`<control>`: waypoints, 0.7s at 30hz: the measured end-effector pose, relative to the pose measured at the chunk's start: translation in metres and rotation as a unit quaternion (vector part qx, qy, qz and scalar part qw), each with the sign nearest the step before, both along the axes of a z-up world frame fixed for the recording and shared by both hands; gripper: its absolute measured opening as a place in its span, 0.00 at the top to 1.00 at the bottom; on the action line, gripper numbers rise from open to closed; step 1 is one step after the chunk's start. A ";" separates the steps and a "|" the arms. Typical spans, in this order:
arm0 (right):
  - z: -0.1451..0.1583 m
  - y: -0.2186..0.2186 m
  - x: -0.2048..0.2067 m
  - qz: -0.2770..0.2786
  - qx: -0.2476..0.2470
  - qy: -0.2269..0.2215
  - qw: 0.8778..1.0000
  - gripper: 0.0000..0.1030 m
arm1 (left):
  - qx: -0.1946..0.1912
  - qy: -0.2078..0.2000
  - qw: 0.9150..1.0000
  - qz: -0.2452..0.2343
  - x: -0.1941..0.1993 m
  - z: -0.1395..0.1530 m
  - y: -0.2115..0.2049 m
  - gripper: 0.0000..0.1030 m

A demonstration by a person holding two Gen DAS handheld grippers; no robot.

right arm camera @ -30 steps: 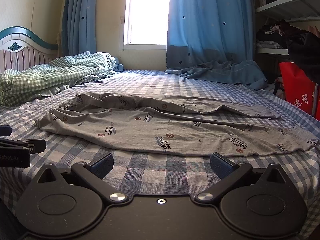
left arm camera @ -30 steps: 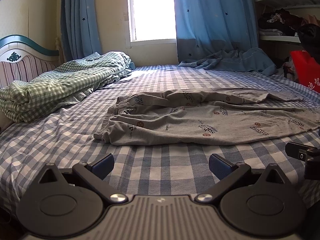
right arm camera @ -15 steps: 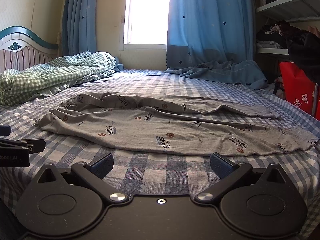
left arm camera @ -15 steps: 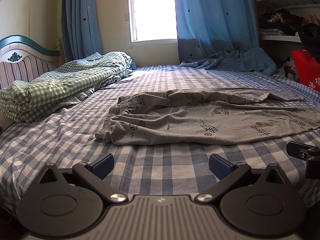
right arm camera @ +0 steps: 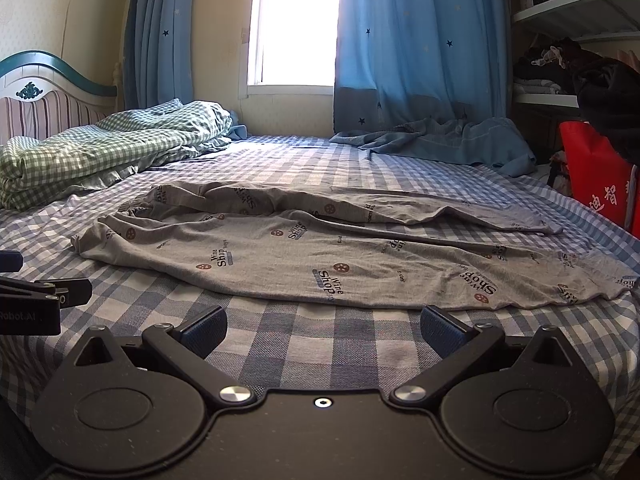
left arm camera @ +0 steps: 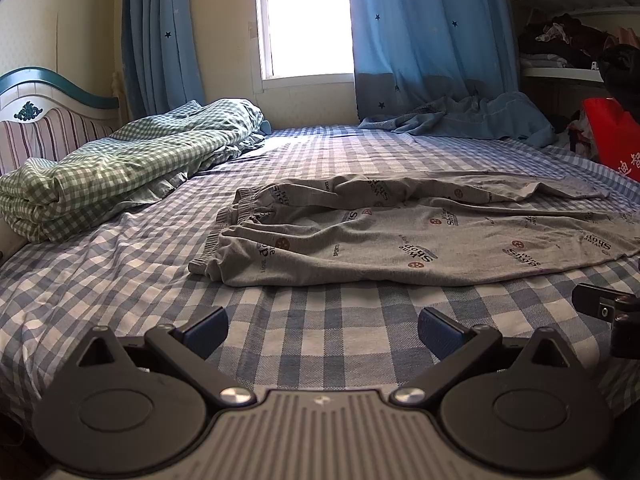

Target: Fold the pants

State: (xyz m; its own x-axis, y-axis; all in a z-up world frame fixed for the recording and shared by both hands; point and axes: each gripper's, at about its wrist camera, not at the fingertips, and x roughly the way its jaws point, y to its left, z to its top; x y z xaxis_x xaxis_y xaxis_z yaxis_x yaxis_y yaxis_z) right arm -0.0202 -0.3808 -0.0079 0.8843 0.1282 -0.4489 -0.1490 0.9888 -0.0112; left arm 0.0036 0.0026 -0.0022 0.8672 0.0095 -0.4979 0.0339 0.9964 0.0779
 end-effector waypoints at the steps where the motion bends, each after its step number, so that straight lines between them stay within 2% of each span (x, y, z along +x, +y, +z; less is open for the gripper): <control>1: -0.001 0.000 0.000 -0.001 -0.001 0.002 1.000 0.00 | -0.001 0.003 1.000 0.000 0.001 0.000 0.000 0.00; 12: 0.002 0.003 0.015 -0.001 -0.009 0.038 0.999 0.00 | -0.024 0.043 0.999 -0.002 0.020 -0.001 0.006 0.00; 21: 0.010 0.002 0.035 -0.007 0.002 0.066 0.998 0.01 | -0.009 0.057 0.998 0.006 0.040 0.006 0.001 0.00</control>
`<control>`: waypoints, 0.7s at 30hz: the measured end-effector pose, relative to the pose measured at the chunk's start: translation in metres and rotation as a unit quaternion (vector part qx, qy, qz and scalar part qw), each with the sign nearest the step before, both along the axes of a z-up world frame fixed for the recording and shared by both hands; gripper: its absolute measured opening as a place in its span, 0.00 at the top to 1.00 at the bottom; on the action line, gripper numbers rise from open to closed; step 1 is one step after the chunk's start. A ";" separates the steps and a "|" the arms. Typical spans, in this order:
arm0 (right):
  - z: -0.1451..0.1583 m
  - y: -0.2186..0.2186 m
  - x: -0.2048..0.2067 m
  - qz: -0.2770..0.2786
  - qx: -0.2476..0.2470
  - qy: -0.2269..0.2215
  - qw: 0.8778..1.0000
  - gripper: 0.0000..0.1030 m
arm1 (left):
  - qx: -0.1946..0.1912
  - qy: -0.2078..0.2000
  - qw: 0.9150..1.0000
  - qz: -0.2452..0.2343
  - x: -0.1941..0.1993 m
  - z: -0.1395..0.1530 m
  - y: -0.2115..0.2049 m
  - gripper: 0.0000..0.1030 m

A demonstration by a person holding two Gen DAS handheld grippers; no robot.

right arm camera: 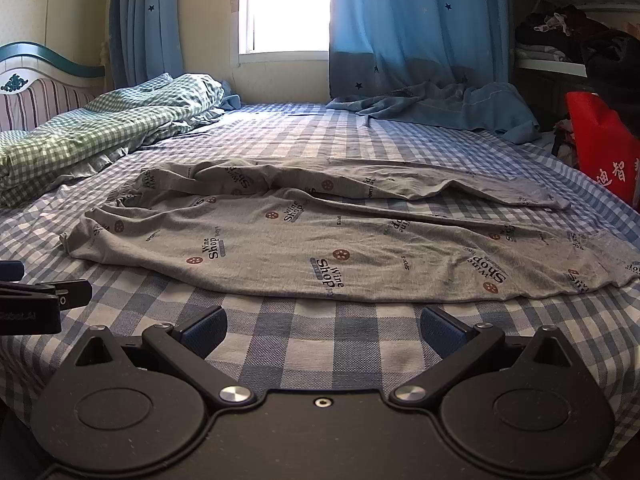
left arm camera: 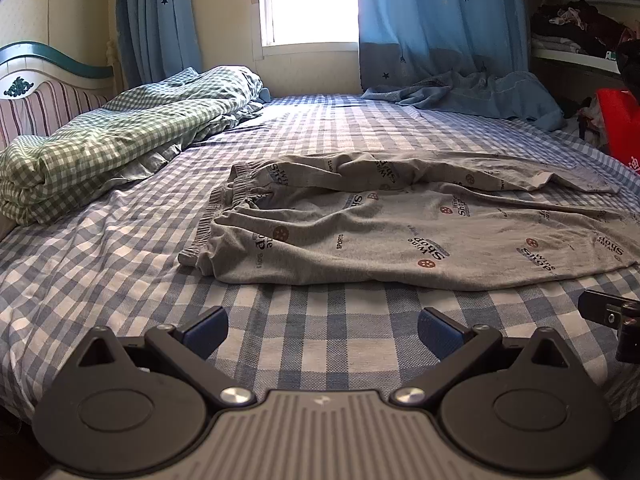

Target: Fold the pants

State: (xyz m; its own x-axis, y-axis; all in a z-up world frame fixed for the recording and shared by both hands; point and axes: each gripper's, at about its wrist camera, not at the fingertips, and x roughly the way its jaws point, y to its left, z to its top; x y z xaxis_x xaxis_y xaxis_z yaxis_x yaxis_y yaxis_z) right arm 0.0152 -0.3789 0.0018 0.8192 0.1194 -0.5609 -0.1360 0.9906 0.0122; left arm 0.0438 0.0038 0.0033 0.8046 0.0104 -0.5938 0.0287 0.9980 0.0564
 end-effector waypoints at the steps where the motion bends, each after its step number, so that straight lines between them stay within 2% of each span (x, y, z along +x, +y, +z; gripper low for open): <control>1: 0.001 0.000 0.002 0.000 -0.002 0.001 1.000 0.01 | 0.001 0.002 1.000 0.000 0.003 0.001 -0.001 0.00; 11: 0.011 -0.001 0.031 0.011 -0.002 -0.003 1.000 0.00 | 0.022 0.001 1.000 -0.003 0.047 0.019 -0.005 0.00; 21: 0.025 -0.006 0.096 0.050 -0.011 -0.028 0.998 0.00 | 0.067 -0.019 0.998 0.007 0.133 0.051 -0.004 0.00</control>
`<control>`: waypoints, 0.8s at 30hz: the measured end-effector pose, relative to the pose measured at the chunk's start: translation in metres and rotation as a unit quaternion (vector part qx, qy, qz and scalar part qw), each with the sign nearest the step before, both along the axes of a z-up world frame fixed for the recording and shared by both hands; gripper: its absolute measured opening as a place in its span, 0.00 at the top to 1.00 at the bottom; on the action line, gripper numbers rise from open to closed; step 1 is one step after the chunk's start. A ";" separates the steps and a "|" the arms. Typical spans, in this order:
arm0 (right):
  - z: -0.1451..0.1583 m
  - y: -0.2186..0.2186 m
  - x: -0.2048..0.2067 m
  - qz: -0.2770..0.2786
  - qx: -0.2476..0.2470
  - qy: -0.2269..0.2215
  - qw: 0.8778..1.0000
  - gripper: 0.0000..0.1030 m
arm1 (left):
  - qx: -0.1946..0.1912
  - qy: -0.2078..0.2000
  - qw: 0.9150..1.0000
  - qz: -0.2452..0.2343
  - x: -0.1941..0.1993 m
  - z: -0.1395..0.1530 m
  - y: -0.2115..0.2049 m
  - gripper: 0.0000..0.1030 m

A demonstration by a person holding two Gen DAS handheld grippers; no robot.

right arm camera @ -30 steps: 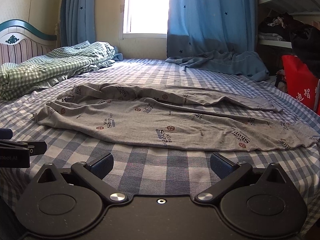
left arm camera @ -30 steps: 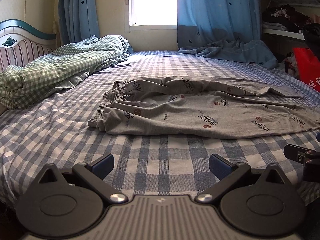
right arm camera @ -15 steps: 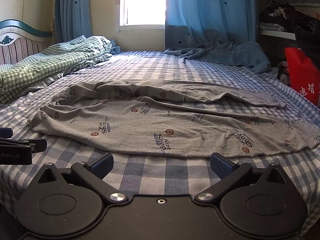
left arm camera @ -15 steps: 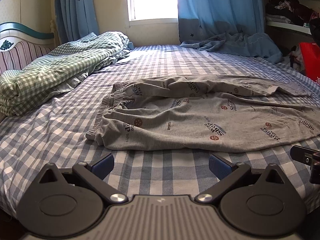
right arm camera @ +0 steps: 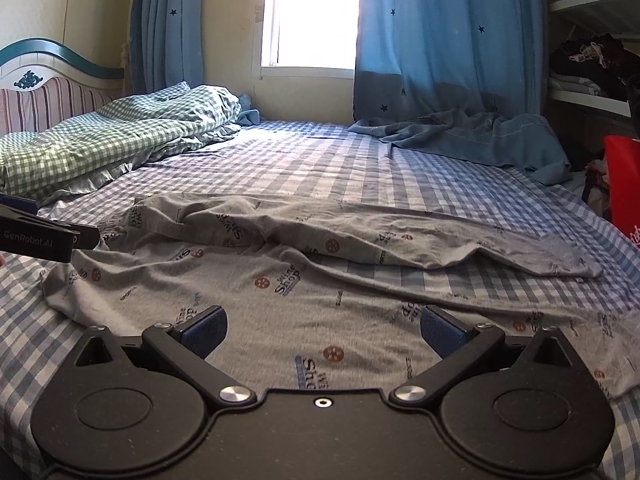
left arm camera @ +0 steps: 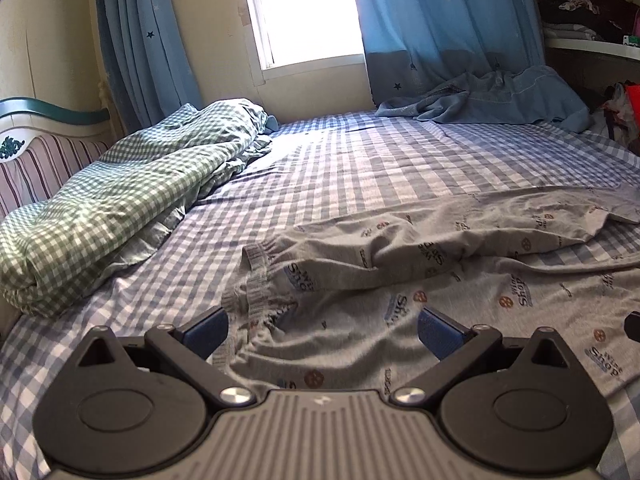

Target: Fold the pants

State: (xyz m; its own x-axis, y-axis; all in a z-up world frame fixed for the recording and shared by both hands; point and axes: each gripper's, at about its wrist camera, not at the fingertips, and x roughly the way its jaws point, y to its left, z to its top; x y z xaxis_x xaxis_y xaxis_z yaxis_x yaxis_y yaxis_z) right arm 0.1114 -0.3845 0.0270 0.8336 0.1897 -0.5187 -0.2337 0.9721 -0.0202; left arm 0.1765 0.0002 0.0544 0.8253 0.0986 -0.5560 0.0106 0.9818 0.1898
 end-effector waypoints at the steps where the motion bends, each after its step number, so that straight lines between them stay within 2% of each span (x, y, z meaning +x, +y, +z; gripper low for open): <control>1: 0.002 -0.002 0.009 0.003 0.000 -0.002 1.000 0.00 | 0.001 -0.002 1.000 0.002 0.009 0.003 0.001 0.00; 5: 0.012 -0.012 0.052 0.019 0.016 -0.013 1.000 0.00 | 0.000 -0.005 1.000 0.004 0.041 0.010 0.006 0.00; 10: 0.016 -0.026 0.111 0.025 0.028 0.001 0.999 0.00 | 0.003 0.011 1.000 -0.003 0.093 0.012 0.019 0.00; 12: 0.016 -0.030 0.133 0.040 0.022 -0.016 0.999 0.00 | -0.002 0.018 1.000 -0.014 0.119 0.013 0.030 0.00; 15: 0.014 -0.031 0.173 0.098 -0.014 -0.049 0.994 0.00 | 0.008 0.020 0.999 -0.036 0.162 0.011 0.044 0.00; 17: 0.012 -0.032 0.203 0.137 -0.017 -0.029 0.990 0.00 | 0.016 0.034 0.997 -0.063 0.195 0.006 0.052 0.00; 19: 0.009 -0.037 0.241 0.188 0.015 0.003 0.982 0.00 | 0.015 0.062 0.994 -0.087 0.226 -0.004 0.058 0.00; 21: 0.005 -0.039 0.274 0.207 0.032 0.024 0.978 0.00 | 0.011 0.092 0.991 -0.100 0.254 -0.016 0.062 0.00; 24: -0.008 -0.028 0.314 0.228 -0.002 0.044 0.973 0.01 | 0.002 0.124 0.986 -0.114 0.287 -0.039 0.071 0.00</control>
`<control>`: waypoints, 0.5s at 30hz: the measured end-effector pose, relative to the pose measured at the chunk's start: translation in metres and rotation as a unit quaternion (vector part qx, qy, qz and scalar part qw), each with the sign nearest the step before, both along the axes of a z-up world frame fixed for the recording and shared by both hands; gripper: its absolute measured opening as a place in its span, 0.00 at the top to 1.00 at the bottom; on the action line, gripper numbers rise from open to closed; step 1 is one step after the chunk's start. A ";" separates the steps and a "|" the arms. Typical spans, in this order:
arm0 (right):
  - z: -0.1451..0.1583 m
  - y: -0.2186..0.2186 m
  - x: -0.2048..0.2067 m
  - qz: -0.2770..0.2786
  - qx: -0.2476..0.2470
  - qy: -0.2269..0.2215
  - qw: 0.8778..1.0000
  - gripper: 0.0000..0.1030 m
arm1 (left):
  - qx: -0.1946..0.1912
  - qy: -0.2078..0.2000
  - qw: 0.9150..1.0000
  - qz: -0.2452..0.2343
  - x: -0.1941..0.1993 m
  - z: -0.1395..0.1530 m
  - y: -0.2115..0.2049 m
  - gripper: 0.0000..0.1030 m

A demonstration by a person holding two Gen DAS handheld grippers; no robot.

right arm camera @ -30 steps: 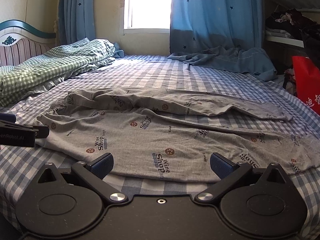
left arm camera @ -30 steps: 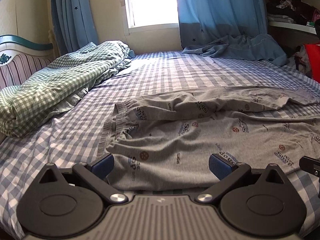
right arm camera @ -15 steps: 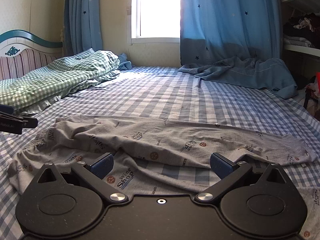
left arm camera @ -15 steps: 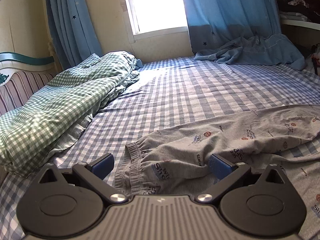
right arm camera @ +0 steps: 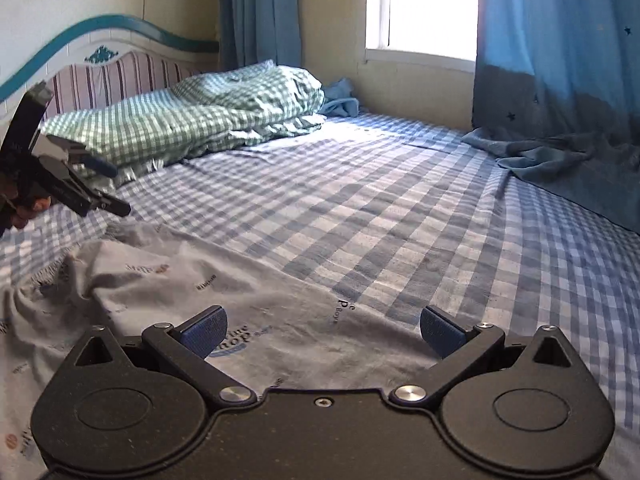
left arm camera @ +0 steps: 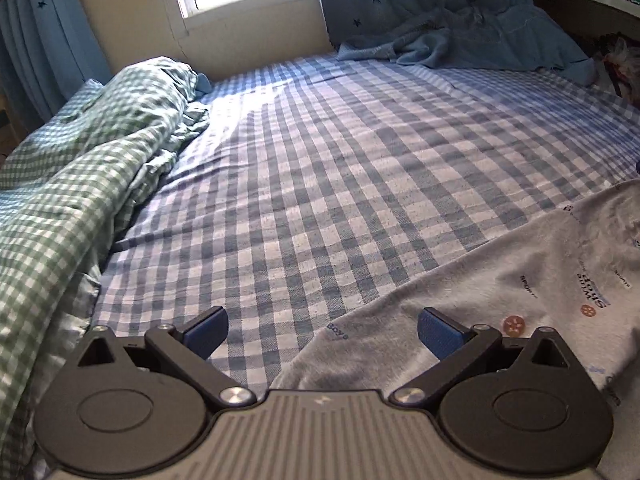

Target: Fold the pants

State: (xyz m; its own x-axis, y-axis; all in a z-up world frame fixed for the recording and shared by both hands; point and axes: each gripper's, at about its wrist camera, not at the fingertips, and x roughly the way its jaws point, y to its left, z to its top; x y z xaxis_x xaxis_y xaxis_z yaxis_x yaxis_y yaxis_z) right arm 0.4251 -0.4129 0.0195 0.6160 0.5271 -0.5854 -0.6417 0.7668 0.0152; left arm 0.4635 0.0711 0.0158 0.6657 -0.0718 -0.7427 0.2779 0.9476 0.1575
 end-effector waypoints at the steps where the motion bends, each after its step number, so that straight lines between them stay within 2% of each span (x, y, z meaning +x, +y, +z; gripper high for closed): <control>1: -0.006 0.007 0.011 0.011 -0.018 0.000 1.000 0.01 | -0.002 0.010 1.000 -0.006 0.007 -0.006 0.002 0.00; 4: -0.027 0.021 0.039 0.035 -0.033 0.022 0.999 0.03 | -0.003 0.037 0.999 -0.038 0.021 -0.024 0.010 0.02; 5: -0.032 0.024 0.047 0.042 -0.030 0.034 0.998 0.08 | -0.001 0.042 0.998 -0.046 0.022 -0.028 0.011 0.04; 7: -0.044 0.033 0.061 0.051 -0.034 0.051 0.997 0.15 | 0.006 0.064 0.996 -0.054 0.026 -0.037 0.015 0.20; 9: -0.055 0.043 0.072 0.064 -0.049 0.057 0.995 0.23 | 0.008 0.083 0.995 -0.062 0.027 -0.043 0.018 0.29; 11: -0.060 0.050 0.079 0.076 -0.055 0.058 0.994 0.28 | 0.009 0.095 0.993 -0.073 0.027 -0.046 0.020 0.43; 13: -0.062 0.052 0.087 0.082 -0.050 0.065 0.993 0.29 | -0.002 0.103 0.992 -0.074 0.028 -0.047 0.024 0.59; 14: -0.062 0.053 0.092 0.084 -0.049 0.071 0.993 0.30 | -0.011 0.109 0.991 -0.072 0.030 -0.046 0.026 0.65; 15: -0.063 0.055 0.096 0.085 -0.051 0.075 0.992 0.32 | -0.020 0.114 0.991 -0.071 0.031 -0.046 0.027 0.77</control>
